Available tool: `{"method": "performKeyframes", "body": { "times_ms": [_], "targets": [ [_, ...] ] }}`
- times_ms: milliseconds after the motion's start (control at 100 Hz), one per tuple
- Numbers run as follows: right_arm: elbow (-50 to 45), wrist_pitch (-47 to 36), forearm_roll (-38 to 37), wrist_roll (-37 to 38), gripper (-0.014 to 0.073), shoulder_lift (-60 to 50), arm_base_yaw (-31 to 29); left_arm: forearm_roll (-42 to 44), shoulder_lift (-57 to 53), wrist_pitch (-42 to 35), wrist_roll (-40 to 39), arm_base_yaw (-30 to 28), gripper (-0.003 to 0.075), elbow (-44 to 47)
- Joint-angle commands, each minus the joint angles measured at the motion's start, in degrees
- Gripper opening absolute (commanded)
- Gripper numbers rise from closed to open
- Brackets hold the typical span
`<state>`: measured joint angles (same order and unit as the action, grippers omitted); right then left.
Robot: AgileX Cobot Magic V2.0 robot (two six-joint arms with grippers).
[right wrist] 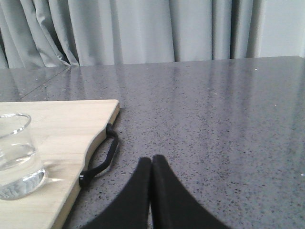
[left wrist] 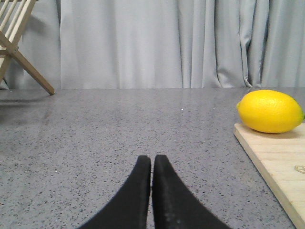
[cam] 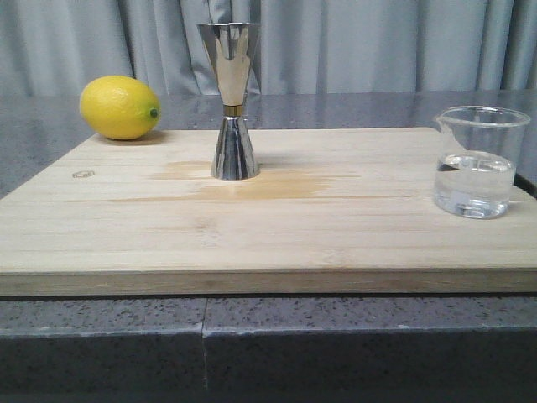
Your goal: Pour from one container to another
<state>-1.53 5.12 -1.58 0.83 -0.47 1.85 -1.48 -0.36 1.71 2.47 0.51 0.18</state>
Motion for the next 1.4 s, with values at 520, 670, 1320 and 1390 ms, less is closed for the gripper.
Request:
{"method": "performKeyframes", "body": {
  "times_ms": [520, 670, 1320, 1390],
  "targets": [
    [-0.9, -5.1, 8.2, -0.2, -0.0071, -1.3, 0.0, -0.5, -1.4, -8.6, -0.2, -0.1, -0.0019, 0.3],
    [-0.9, -5.1, 11.6, -0.2, -0.0071, -1.3, 0.0, -7.0, -1.4, -8.9, -0.3, -0.1, -0.0019, 0.3],
    [9.0, 5.7, 18.3, -0.2, -0.0071, -0.8, 0.0, -29.3, 2.4, 14.8, 3.2, -0.1, -0.002, -13.3],
    [12.8, 10.7, 13.3, -0.3, -0.0071, 0.6, 0.0, -29.3, 5.0, 18.2, 7.9, -0.1, -0.002, -16.7]
  ]
}}
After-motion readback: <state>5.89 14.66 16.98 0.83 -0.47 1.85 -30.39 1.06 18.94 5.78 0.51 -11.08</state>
